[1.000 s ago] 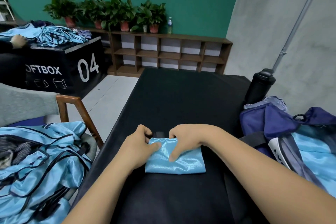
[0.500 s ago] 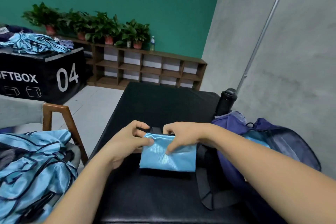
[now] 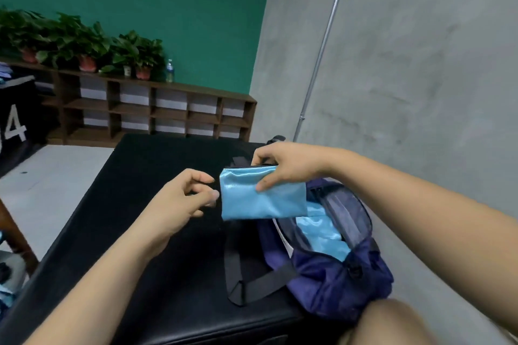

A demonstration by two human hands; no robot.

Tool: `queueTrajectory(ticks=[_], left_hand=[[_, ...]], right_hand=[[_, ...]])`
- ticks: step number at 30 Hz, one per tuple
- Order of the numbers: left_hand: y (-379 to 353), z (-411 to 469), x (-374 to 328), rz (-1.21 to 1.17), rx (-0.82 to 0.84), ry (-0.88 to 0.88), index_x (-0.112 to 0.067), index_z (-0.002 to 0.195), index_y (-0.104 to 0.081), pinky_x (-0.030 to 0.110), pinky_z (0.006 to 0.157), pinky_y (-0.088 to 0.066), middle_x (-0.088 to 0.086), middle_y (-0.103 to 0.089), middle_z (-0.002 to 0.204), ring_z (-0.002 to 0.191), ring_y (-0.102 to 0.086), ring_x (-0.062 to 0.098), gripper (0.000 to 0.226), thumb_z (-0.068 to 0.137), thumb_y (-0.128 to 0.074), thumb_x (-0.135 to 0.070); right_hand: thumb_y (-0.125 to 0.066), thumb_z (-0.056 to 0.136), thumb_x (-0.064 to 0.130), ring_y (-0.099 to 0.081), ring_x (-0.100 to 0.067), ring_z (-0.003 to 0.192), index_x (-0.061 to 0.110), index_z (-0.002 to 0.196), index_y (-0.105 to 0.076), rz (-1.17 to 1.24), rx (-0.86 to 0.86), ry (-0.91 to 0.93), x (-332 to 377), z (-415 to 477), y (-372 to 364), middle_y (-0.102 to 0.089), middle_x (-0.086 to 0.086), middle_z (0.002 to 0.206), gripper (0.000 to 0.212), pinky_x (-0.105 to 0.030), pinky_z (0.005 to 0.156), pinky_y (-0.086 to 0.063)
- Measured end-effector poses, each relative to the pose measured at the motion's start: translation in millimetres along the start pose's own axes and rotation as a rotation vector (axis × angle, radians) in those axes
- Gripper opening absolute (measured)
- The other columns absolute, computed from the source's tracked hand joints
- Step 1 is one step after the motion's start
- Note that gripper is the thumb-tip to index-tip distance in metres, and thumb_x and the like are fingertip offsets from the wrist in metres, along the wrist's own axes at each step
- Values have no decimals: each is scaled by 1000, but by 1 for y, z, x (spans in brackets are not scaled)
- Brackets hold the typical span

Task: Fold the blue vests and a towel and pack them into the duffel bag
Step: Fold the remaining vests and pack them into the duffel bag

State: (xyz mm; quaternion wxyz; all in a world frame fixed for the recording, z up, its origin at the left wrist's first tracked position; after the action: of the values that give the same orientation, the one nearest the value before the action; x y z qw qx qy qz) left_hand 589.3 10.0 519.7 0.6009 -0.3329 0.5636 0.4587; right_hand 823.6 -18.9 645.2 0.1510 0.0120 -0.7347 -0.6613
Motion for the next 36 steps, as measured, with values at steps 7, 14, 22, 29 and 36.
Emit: queueTrajectory(ticks=[7,14,22,29,36], left_hand=[[-99,16,-18,174,117,-83,-23,106,-70,33,73,-49,11,-73,95,79,-66,19,12,97,-73,-14],[-174,33,-12,421,184,-164,-29,95,-70,19,77,-51,-12,-75,87,74,-63,-1,15,92,-72,-14],[-253,55,7,738,391,-410,-38,116,-67,26,97,-48,-18,-62,121,111,-59,1,24,94,-67,-27],[-299,79,48,1113,536,-390,-30,138,-50,49,96,-54,1,-52,138,124,-57,32,38,100,-54,-24],[-334,97,70,1226,495,-231,-27,167,-18,55,121,-34,19,-34,162,150,-33,42,60,111,-40,-34]], right_hand=[[-83,90,43,-64,-10,90,28,109,-64,-46,-77,-151,-123,-62,29,-68,12,100,31,-22,69,-46],[-84,92,35,-66,-15,95,23,106,-67,73,15,-218,-214,-65,-21,-72,5,104,25,-28,75,-49],[-78,90,29,-66,-13,97,27,109,-75,96,112,-141,-231,-22,-79,-75,3,108,20,-40,93,-54],[-69,93,16,-59,-25,119,27,131,-66,-202,-282,-160,-255,-26,-93,-61,2,127,40,-40,97,-49],[-75,92,27,-60,-32,109,19,133,-53,-150,-476,-492,-303,-76,-93,-52,-5,124,47,-42,85,-52]])
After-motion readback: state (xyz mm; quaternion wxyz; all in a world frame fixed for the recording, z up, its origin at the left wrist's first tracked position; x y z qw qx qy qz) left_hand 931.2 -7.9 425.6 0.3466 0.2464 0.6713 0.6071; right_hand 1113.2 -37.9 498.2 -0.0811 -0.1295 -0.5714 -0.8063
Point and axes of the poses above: each hand's wrist, its own z-axis towards the middle knuckle, its own y-axis out of the back of the hand, x = y × z, the point moved 3 cm from there along z, towards the middle knuckle
